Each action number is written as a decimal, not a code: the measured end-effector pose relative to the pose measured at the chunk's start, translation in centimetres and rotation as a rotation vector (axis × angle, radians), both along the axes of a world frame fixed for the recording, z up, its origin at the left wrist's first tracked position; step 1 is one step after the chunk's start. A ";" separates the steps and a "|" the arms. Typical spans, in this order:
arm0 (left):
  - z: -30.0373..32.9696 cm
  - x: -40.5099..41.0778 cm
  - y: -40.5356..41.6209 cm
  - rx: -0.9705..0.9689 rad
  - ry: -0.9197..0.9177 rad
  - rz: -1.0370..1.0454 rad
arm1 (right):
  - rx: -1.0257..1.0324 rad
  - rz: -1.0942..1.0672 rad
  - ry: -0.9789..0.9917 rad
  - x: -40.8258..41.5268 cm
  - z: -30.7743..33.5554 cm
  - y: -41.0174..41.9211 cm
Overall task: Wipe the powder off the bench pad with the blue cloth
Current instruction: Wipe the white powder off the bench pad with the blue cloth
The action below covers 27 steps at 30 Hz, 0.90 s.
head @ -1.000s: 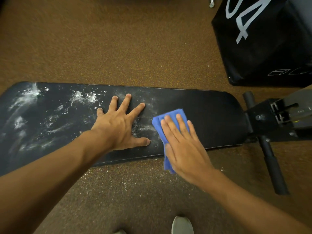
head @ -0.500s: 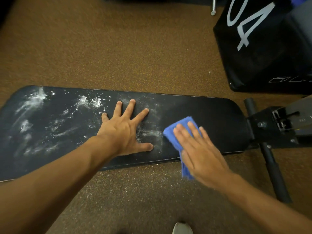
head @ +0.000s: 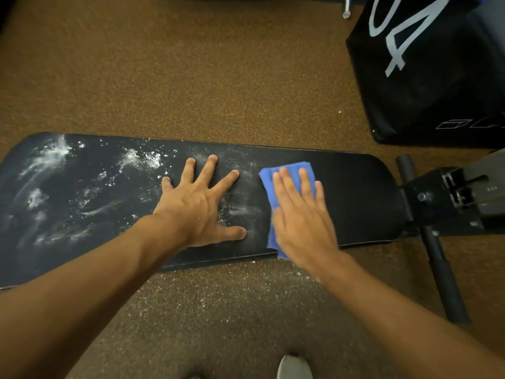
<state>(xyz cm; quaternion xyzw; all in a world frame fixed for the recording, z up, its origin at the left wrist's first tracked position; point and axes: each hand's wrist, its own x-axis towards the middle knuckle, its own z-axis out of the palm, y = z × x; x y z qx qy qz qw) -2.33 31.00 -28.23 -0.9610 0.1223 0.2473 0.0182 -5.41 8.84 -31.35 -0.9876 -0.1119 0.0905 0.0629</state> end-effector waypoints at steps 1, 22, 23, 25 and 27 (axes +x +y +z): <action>0.0 0.0 -0.1 -0.001 -0.001 0.001 | 0.005 0.039 -0.008 -0.7 -0.3 1.0; -0.2 0.1 0.1 -0.002 -0.004 -0.001 | -0.055 0.107 0.003 -1.0 0.0 -3.1; -0.3 0.1 0.1 -0.004 -0.007 0.000 | -0.017 0.058 0.007 -0.2 0.1 -1.3; -0.5 0.0 0.2 -0.002 -0.018 0.003 | 0.029 0.107 0.001 -0.8 -0.2 1.7; -0.4 0.0 0.1 0.003 -0.013 0.004 | 0.029 0.227 0.019 -2.9 -0.3 1.6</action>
